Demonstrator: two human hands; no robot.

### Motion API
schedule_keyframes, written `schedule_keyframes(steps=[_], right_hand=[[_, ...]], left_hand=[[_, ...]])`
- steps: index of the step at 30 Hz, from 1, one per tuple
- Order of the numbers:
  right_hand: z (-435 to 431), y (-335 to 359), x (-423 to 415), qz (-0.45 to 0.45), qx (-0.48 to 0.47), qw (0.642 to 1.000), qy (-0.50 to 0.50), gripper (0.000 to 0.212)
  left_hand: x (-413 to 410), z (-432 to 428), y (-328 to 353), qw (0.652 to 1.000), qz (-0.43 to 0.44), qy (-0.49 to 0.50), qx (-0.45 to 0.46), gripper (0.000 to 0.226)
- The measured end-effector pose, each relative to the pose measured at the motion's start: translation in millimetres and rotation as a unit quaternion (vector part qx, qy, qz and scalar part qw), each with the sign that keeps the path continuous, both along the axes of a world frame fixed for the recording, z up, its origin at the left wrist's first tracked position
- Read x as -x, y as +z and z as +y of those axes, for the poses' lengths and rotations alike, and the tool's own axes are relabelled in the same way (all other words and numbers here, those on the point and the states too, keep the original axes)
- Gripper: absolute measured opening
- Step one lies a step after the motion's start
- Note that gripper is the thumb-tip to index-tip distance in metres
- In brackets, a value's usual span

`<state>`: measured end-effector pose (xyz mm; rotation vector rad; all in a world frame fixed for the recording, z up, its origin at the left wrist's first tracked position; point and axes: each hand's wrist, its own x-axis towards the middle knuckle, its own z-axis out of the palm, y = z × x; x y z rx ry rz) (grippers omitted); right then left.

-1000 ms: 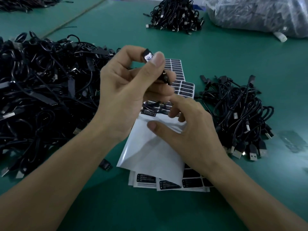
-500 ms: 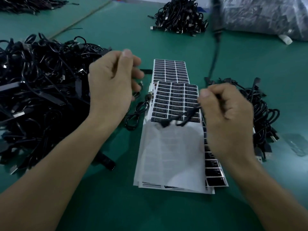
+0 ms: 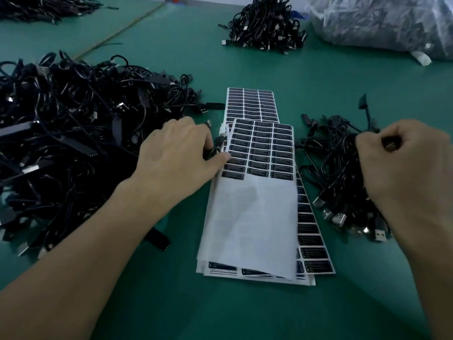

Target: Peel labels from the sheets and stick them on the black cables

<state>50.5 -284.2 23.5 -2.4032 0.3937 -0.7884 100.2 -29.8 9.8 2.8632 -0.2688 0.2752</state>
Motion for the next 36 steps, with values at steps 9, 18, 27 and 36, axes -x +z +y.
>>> schedule_keyframes(steps=[9, 18, 27, 36], right_hand=[[26, -7, 1, -0.078, 0.138, 0.985, 0.07, 0.022], [61, -25, 12, -0.037, 0.09, 0.955, 0.279, 0.035], [69, -28, 14, -0.017, 0.077, 0.939, 0.335, 0.055], [77, -35, 11, -0.018, 0.034, 0.935, 0.351, 0.027]], left_hand=[[-1, 1, -4, 0.999, -0.029, 0.032, 0.012, 0.026], [-1, -10, 4, 0.879, -0.079, -0.035, 0.469, 0.024], [12, -28, 18, 0.621, 0.14, -0.111, 0.763, 0.026], [9, -20, 28, 0.35, 0.261, -0.092, 0.895, 0.048]])
